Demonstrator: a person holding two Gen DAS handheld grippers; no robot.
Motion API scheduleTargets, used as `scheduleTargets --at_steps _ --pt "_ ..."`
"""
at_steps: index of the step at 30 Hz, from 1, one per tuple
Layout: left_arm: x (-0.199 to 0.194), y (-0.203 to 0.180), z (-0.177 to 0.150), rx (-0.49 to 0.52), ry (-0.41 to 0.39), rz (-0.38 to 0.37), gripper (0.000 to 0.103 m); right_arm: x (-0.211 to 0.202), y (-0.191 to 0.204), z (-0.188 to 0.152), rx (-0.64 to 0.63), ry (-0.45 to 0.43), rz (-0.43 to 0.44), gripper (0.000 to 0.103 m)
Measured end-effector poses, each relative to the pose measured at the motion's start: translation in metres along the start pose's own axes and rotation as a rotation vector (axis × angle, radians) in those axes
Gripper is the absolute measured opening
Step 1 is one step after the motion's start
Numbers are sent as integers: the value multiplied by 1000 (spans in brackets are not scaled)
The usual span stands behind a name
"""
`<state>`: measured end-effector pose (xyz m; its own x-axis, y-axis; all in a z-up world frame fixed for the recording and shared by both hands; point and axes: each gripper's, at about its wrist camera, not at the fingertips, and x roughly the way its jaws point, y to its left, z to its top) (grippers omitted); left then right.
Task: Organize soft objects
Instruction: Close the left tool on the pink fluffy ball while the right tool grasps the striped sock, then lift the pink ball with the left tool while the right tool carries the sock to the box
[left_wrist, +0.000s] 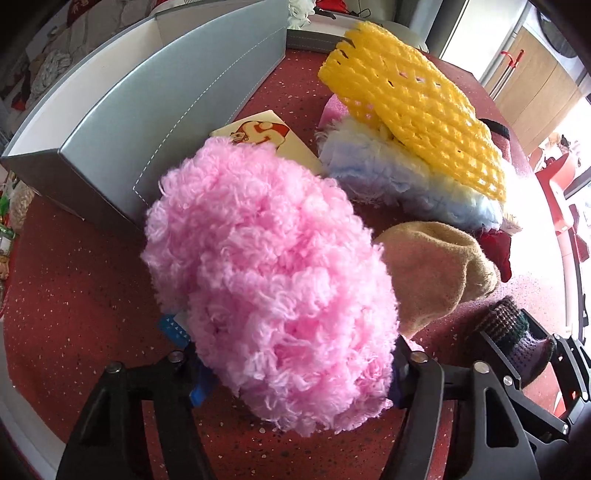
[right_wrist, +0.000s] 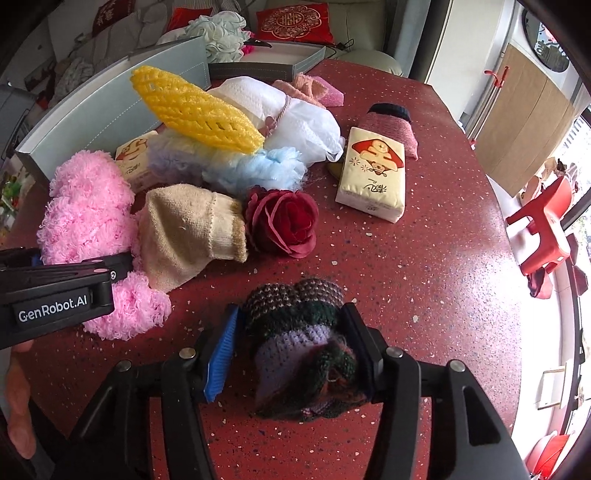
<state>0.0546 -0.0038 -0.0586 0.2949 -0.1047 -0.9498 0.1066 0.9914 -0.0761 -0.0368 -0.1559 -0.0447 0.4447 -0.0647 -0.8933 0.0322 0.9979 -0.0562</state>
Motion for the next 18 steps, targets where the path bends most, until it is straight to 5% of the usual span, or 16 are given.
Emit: scheduleTargets --at_steps 2,4,13,18 --pt "0 -1 -2 1 -6 -40 36 -3 -2 -2 10 -10 8 46" --pt "-3 -3 -4 12 -3 -53 33 -8 -3 -2 23 -13 36 37" --pt "-38 8 -49 108 -101 -69 33 -48 -9 -33 183 -124 135 36" --pt "-67 14 -69 194 -238 6 33 -63 3 -39 201 -194 155 36"
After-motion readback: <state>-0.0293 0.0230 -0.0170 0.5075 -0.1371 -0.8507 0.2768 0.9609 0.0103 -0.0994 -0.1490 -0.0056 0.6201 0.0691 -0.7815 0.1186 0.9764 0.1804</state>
